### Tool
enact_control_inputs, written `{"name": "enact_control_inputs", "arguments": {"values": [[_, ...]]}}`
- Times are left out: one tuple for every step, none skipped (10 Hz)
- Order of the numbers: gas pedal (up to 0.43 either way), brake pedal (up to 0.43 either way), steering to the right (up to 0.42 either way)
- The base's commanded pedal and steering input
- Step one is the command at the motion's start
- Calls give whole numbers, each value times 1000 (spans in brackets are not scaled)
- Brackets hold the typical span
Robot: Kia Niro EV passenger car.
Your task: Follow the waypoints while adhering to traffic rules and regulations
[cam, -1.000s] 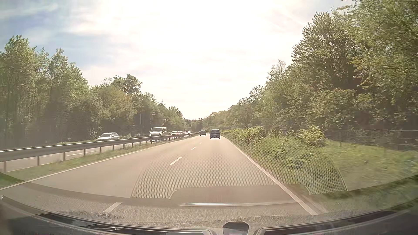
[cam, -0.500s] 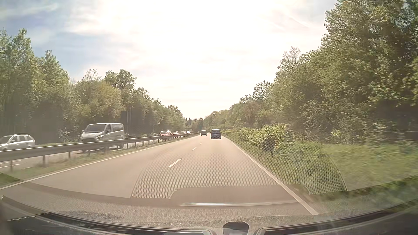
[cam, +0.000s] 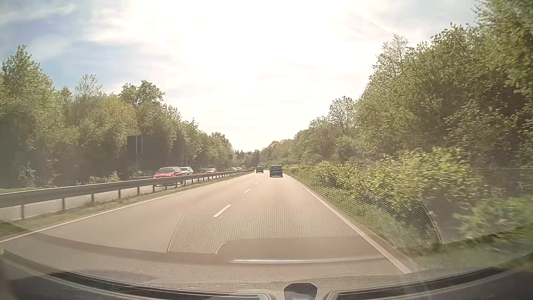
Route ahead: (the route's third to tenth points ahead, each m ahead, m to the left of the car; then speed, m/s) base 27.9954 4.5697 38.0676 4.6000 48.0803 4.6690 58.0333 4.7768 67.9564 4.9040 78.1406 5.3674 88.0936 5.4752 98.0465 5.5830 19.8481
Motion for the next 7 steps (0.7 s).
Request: {"name": "enact_control_inputs", "arguments": {"values": [[150, 0, -3], [150, 0, -2], [150, 0, -2], [150, 0, -2], [150, 0, -2], [150, 0, -2], [150, 0, -2]]}}
